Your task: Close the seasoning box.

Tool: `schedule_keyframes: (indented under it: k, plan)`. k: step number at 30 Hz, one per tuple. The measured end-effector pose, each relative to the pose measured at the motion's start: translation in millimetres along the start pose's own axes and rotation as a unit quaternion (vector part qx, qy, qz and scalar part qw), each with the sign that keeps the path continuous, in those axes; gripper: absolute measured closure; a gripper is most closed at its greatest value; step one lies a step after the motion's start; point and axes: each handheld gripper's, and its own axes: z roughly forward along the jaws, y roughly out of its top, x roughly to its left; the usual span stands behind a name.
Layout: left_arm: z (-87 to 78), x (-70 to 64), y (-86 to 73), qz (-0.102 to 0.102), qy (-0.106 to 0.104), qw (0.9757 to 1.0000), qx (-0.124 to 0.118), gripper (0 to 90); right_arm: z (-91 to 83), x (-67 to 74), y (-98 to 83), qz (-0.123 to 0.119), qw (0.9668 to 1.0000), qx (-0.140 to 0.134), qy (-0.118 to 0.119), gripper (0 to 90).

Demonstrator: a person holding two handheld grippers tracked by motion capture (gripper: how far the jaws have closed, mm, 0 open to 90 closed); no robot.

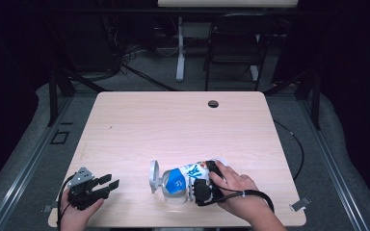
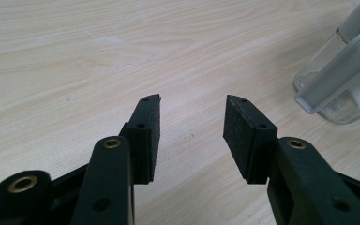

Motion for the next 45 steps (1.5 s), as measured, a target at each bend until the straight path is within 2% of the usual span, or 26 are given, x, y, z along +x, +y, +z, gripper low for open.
schedule_keyframes:
  k: [3,7,9,10,15,19,21,29,32,39,45]
  plan:
    - [-0.8,0.3,0.4,0.001,0.000,1.0000,0.003,56.7,0.4,-0.2,1.1,-0.009,1.0000,-0.001,-0.001,48.7]
    - [-0.8,0.3,0.3,0.000,0.000,1.0000,0.003,56.7,0.3,0.1,2.1,-0.007,1.0000,0.001,0.001,48.8]
    - [-0.8,0.2,0.3,0.001,0.000,1.0000,0.004,56.8,-0.6,-0.8,3.2,-0.015,0.9998,0.009,-0.001,48.8]
    - [-0.8,0.2,0.2,0.001,0.000,1.0000,0.003,56.7,0.5,-0.3,3.0,-0.015,0.9999,0.002,-0.003,48.9]
    - [-1.0,0.8,0.3,0.001,-0.001,1.0000,0.005,56.6,-1.6,-0.8,5.1,-0.027,0.9994,0.020,-0.009,49.0]
    - [-1.0,0.8,0.3,0.001,0.000,1.0000,0.004,56.6,-2.5,-0.5,6.6,-0.034,0.9990,0.024,-0.015,49.1]
    - [-1.1,0.8,0.3,0.001,0.000,1.0000,0.004,56.6,-1.5,0.1,6.7,-0.035,0.9991,0.018,-0.017,49.3]
    - [-1.3,1.2,0.4,0.002,0.000,1.0000,0.005,56.5,-1.7,-0.2,9.0,-0.050,0.9983,0.021,-0.021,49.6]
    - [-0.9,1.4,0.1,0.001,-0.001,1.0000,0.002,56.5,-1.4,0.4,9.1,-0.046,0.9986,0.019,-0.020,49.6]
    - [-0.5,1.3,0.0,0.001,-0.002,1.0000,0.003,56.5,-3.5,-0.8,11.5,-0.065,0.9970,0.033,-0.025,49.7]
    - [0.6,1.4,-0.7,-0.002,-0.001,1.0000,-0.001,56.6,-4.0,-1.4,12.4,-0.070,0.9967,0.031,-0.026,50.1]
